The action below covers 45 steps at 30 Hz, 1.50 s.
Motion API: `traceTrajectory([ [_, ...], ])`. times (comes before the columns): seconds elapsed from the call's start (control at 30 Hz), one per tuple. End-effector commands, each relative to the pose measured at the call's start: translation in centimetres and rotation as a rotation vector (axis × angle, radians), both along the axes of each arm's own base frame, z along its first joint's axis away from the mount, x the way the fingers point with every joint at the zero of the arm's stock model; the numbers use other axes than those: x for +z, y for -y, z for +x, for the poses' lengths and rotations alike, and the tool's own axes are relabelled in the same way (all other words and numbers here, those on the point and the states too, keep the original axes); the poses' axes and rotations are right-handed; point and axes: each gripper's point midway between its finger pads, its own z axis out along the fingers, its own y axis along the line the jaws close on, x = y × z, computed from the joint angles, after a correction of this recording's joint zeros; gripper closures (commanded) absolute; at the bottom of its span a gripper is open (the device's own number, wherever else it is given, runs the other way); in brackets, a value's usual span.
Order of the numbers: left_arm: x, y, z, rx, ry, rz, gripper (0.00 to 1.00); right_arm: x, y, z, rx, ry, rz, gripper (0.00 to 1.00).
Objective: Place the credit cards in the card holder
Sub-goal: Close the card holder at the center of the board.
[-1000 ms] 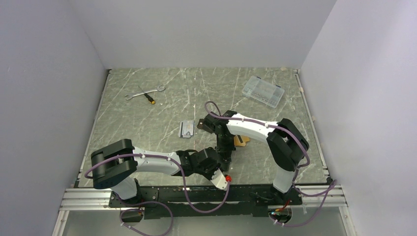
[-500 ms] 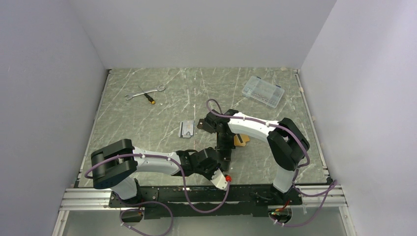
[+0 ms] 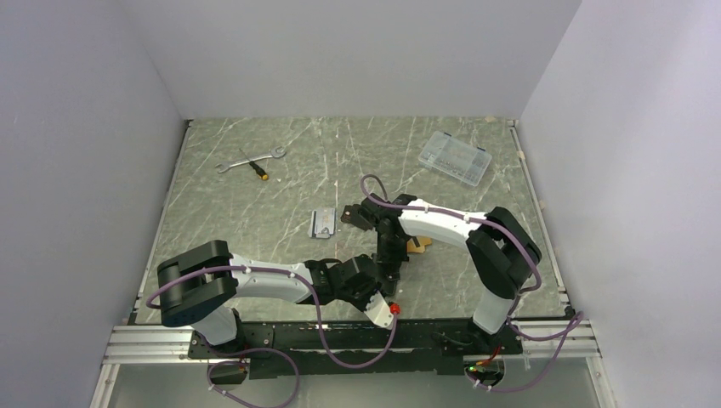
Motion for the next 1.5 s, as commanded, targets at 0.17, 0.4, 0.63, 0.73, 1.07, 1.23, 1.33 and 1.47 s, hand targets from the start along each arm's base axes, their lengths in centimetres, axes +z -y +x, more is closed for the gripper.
traceTrajectory([
  [0.17,-4.3,-4.9,-1.4,0.019,-0.078,0.22,1.0,1.2,-1.1,1.1,-0.053,0.06,0.051,1.0],
  [0.4,-4.3,-4.8,-1.4,0.016,-0.081,0.219,1.0,2.4,-0.9,2.3,-0.093,0.096,0.091,1.0],
  [0.63,-4.4,-4.9,-1.4,0.018,-0.078,0.222,1.0,1.3,-1.2,1.4,-0.07,0.061,0.08,1.0],
  [0.73,-4.3,-4.9,-1.4,0.016,-0.081,0.221,1.0,0.8,-1.0,1.0,-0.064,0.049,0.055,1.0],
  [1.07,-4.4,-4.8,-1.4,0.017,-0.085,0.226,1.0,0.2,-1.0,0.9,-0.084,0.066,0.036,1.0],
  [1.23,-4.4,-4.9,-1.5,0.015,-0.086,0.228,1.0,0.1,-1.4,1.5,-0.134,0.103,0.052,1.0],
  [1.33,-4.4,-4.9,-1.5,0.014,-0.088,0.228,1.0,0.3,-1.6,2.0,-0.157,0.131,0.059,1.0],
  [1.47,-4.4,-5.0,-1.5,0.014,-0.09,0.23,1.0,1.2,-1.6,2.8,-0.168,0.158,0.069,1.0],
])
